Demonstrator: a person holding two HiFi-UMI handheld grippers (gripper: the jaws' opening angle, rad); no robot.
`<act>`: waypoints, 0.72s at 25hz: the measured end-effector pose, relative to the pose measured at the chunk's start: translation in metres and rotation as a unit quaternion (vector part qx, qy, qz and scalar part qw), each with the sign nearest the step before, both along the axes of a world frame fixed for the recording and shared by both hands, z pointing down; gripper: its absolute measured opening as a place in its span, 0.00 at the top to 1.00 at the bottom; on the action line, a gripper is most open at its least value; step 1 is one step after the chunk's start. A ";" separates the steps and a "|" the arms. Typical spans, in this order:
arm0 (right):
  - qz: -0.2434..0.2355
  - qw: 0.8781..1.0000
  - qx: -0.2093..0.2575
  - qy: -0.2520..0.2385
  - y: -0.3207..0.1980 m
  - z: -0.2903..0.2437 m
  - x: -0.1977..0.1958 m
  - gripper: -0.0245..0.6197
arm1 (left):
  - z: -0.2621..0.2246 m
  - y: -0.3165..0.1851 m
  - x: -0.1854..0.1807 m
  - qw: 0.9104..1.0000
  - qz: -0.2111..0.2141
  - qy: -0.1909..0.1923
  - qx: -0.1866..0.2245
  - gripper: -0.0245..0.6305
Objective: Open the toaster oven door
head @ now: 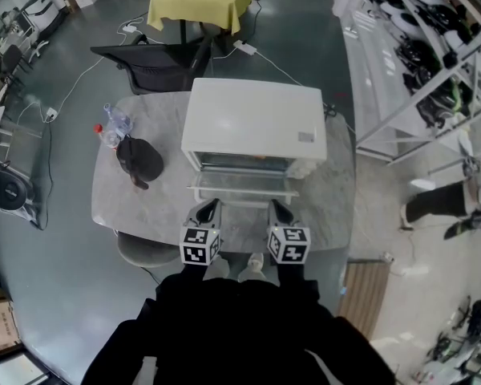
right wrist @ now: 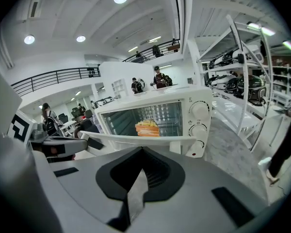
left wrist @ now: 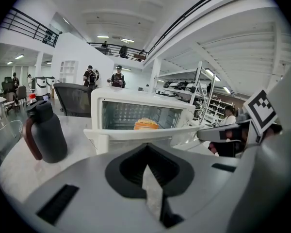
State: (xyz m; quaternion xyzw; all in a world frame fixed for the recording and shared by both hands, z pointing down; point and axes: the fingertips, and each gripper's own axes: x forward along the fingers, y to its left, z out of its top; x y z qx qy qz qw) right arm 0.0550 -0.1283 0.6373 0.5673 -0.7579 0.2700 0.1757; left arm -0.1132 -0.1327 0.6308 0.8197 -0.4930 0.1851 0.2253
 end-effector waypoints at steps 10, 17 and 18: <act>-0.001 1.000 -0.010 0.020 0.004 0.013 0.003 0.96 | 0.012 0.013 -0.001 1.000 0.009 -0.001 -0.020 0.96; -0.005 1.000 -0.023 0.010 0.010 0.019 0.002 0.96 | 0.016 0.017 -0.002 0.999 -0.002 0.017 -0.040 0.96; -0.006 1.000 -0.024 0.010 0.011 0.020 0.003 0.96 | 0.017 0.017 -0.002 0.999 -0.001 0.015 -0.041 0.96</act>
